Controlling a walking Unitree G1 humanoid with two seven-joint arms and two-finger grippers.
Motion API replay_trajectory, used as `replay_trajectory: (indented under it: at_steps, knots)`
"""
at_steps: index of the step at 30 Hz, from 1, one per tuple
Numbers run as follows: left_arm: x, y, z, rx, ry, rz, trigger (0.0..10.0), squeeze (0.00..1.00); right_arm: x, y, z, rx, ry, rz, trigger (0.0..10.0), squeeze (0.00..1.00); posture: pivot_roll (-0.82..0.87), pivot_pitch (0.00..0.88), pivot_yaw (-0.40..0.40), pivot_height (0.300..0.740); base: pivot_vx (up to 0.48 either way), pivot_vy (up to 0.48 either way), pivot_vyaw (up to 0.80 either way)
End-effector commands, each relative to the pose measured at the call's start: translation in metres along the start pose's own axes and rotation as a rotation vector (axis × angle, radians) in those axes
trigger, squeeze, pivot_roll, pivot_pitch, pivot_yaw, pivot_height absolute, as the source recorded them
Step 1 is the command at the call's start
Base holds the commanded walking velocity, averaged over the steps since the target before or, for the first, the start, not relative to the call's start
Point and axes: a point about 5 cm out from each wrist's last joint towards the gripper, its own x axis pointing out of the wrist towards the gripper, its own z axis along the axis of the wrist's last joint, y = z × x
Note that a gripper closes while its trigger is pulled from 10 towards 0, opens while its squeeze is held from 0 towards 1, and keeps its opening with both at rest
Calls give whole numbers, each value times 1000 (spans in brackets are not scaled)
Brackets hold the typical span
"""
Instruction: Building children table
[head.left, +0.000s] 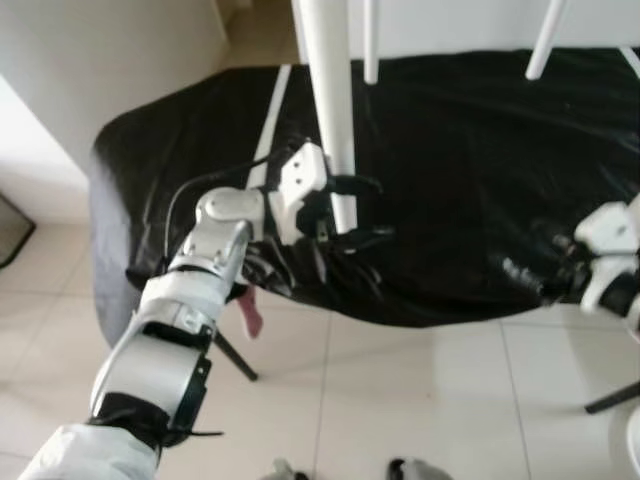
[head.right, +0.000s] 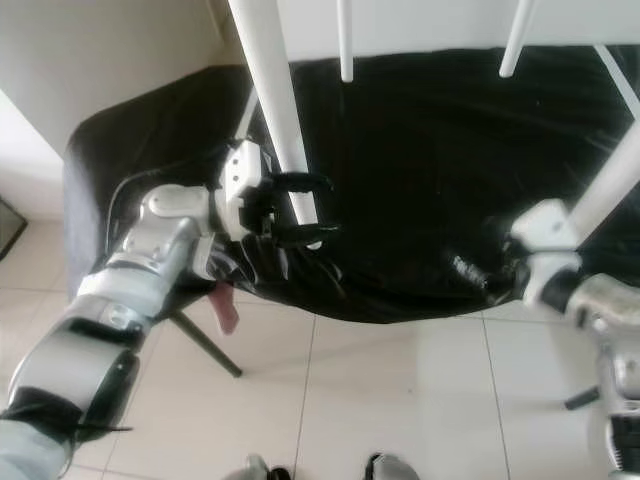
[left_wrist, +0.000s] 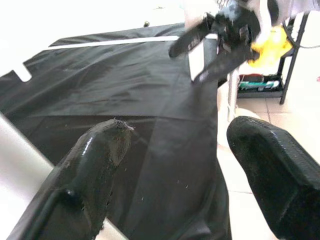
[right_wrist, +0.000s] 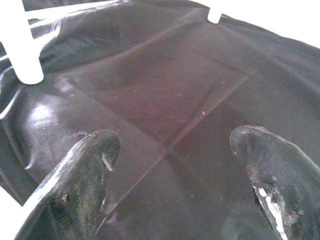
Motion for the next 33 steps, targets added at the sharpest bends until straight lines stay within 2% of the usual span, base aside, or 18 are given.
replay_trajectory:
  at_steps: [1, 4, 8, 10, 12, 15, 16, 17, 19, 20, 21, 23, 25, 26, 28, 30, 31, 33]
  knots:
    - [-3, 4, -4, 5, 30, 58, 10000, 0, -4, -12, -5, -5, 26, -47, 10000, 0, -69, 92, 69, 740, 0, 0, 0]
    - [-6, 10, -7, 6, 60, 138, 10000, 0, -12, -42, -3, -23, 21, -208, 10000, 0, -64, 97, 72, 740, 0, 0, 0]
    - [-9, 12, -8, 7, 65, 154, 10000, 0, -14, -49, -2, -20, 2, -267, 10000, 0, -64, 98, 76, 740, 0, 0, 0]
    - [-11, 15, -8, 53, 91, 210, 10000, 0, -14, -53, -2, -15, -27, -312, 10000, 0, -61, 100, 79, 740, 0, 0, 0]
    - [-12, 18, -8, 45, 95, 240, 10000, 0, -14, -56, -2, -12, -45, -346, 10000, 0, -53, 103, 85, 740, 0, 0, 0]
    - [-13, 18, -5, 27, 61, 239, 10000, 0, -5, -44, -4, 30, -71, -280, 10000, 0, -52, 105, 88, 740, 0, 0, 0]
    - [-13, 16, -4, 18, 36, 225, 10000, 0, -1, -35, -4, 59, -93, -245, 10000, 0, -52, 107, 90, 740, 0, 0, 0]
    - [-13, 16, -4, 18, 36, 225, 10000, 0, -1, -35, -4, 59, -93, -245, 10000, 0, -52, 107, 90, 740, 0, 0, 0]
    - [-11, 8, -2, 5, -16, 201, 10000, 0, 10, -10, -5, 115, -141, -165, 10000, 0, -50, 111, 92, 740, 0, 0, 0]
    - [-11, 8, -2, 5, -16, 201, 10000, 0, 10, -10, -5, 115, -141, -165, 10000, 0, -50, 111, 92, 740, 0, 0, 0]
    - [-11, 3, -2, 0, -41, 195, 10000, 0, 14, 4, -6, 144, -160, -130, 10000, 0, -50, 113, 93, 740, 0, 0, 0]
    - [-11, -1, -3, -2, -61, 192, 10000, 0, 18, 16, -8, 168, -176, -103, 10000, 0, -50, 113, 93, 740, 0, 0, 0]
    - [-5, -19, -14, -84, -124, 286, 10000, 0, 25, 53, -26, 248, -156, -66, 10000, 0, -50, 112, 96, 740, 0, 0, 0]
    - [-5, -19, -14, -84, -124, 286, 10000, 0, 25, 53, -26, 248, -156, -66, 10000, 0, -50, 112, 96, 740, 0, 0, 0]
    - [-3, -34, -22, -132, -175, 394, 10000, 0, 28, 75, -36, 314, -155, -92, 10000, 0, -55, 114, 94, 740, 0, 0, 0]
    - [-3, -34, -22, -132, -175, 394, 10000, 0, 28, 75, -36, 314, -155, -92, 10000, 0, -55, 114, 94, 740, 0, 0, 0]
    - [-6, -42, -27, -168, -185, 489, 10000, 0, 26, 87, -38, 363, -192, -179, 10000, 0, -51, 119, 87, 740, 0, 0, 0]
    - [-8, -45, -28, -201, -188, 524, 10000, 0, 25, 93, -38, 384, -208, -198, 10000, 0, -51, 119, 87, 740, 0, 0, 0]
